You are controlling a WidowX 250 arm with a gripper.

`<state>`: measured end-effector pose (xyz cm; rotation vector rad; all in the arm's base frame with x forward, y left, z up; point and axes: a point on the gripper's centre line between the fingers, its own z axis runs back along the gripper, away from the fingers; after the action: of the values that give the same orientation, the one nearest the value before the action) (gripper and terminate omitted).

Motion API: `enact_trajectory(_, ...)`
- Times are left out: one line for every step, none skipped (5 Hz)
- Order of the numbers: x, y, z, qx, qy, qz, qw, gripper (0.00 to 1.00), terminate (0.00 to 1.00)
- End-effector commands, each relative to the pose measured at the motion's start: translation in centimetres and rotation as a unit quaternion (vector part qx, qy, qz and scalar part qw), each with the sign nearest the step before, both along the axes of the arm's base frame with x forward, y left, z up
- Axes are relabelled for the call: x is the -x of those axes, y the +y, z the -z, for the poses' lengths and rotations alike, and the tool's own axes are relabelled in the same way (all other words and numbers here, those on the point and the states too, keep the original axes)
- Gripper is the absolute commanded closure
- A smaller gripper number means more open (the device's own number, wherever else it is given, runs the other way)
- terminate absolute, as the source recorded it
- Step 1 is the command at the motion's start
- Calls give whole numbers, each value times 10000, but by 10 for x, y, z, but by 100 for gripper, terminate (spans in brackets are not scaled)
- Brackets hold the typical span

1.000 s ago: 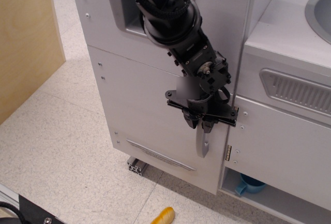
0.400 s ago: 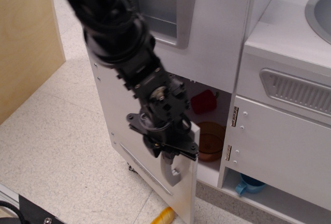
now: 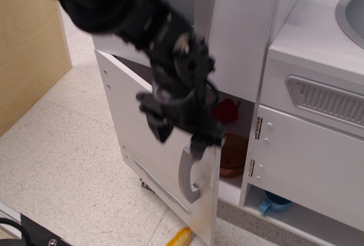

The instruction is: Open low fridge

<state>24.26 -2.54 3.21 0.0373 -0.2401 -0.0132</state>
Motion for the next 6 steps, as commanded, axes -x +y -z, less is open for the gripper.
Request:
enact_trajectory(-33, -26, -46, 350, -280, -80, 9990, 0, 0)
enact_trajectory(-51, -38, -25, 272, -373, 48, 9989, 0, 0)
enact_trajectory(-60, -42, -4, 199, -182, -1, 9996, 0, 0)
enact_trajectory(-55, -38, 17, 109, -144, 137, 9997, 0, 0)
enact_trajectory(-56, -25, 38, -5, -145, -99, 9998, 0, 0)
enact_trajectory(-50, -12, 46, -74, 0, -259, 9996, 0, 0)
